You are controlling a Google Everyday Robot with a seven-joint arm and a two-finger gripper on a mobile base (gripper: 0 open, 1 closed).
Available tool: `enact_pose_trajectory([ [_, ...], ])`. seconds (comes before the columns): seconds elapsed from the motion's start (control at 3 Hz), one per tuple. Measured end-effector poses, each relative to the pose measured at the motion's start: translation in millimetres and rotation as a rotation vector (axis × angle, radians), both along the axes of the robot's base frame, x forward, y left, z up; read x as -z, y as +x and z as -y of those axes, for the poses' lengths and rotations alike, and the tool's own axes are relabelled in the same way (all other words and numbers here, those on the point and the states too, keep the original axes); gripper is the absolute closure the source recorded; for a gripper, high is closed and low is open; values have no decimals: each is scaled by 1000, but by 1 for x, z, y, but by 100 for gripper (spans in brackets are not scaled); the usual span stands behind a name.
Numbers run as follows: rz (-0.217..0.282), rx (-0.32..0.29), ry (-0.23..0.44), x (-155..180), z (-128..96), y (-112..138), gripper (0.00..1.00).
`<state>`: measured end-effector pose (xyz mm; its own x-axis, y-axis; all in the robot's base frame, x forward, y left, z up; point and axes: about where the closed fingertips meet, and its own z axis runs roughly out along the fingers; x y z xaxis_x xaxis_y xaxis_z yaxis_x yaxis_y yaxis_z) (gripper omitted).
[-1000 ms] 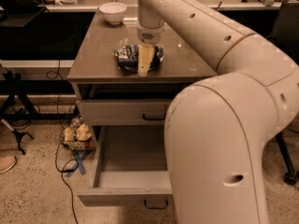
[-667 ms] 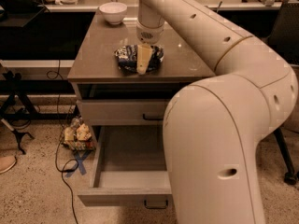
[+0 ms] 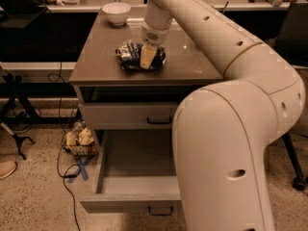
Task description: Place blue chip bag into middle drawer
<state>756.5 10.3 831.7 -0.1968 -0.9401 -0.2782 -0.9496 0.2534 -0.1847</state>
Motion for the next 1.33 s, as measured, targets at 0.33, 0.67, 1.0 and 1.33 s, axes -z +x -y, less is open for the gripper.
enact_pose_trajectory([
  [0.33, 54, -7, 100, -27, 10, -13, 89],
  [0.67, 157, 50, 206, -71, 41, -42, 100],
  [1.0, 188, 83, 280, -82, 75, -95, 100],
  [1.33, 160, 137, 275, -63, 112, -116, 100],
])
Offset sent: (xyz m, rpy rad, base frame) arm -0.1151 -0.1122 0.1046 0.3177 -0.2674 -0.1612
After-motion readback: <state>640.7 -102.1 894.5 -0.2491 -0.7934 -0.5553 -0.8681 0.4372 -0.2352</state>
